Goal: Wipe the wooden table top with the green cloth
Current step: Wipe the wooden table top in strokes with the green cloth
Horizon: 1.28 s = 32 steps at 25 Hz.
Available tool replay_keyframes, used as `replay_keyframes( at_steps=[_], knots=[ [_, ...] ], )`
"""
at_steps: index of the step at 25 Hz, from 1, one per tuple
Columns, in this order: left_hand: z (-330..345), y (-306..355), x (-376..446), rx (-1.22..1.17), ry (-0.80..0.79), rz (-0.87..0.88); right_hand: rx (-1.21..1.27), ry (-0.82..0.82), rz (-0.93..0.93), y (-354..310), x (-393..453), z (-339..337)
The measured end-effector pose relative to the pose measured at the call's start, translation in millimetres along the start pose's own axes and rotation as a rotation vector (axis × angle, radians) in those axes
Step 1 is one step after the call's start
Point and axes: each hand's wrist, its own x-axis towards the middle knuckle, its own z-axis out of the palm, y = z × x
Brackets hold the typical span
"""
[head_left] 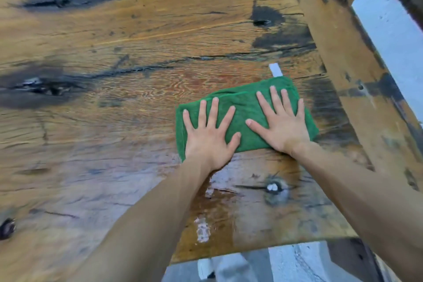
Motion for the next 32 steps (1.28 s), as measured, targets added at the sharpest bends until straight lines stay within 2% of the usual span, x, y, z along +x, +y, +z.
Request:
replay_keyframes(
  at_steps=[13,17,24,32],
  knots=[
    [38.5,47.8,-170.9,0.015,-0.068,0.024,-0.009,-0.026,0.022,-0.7,-187.8,37.8],
    [49.4,56.7,-193.0,0.008,-0.009,0.060,0.009,-0.006,0.031,4.3,-218.4,44.1],
    [54.8,63.0,-197.1,0.031,0.004,0.094,0.029,0.024,0.039,13.9,-227.1,48.6],
    [41.2,78.7,-136.9,0.019,-0.006,0.110,0.027,0.038,0.040,47.1,-172.1,33.4]
  ],
)
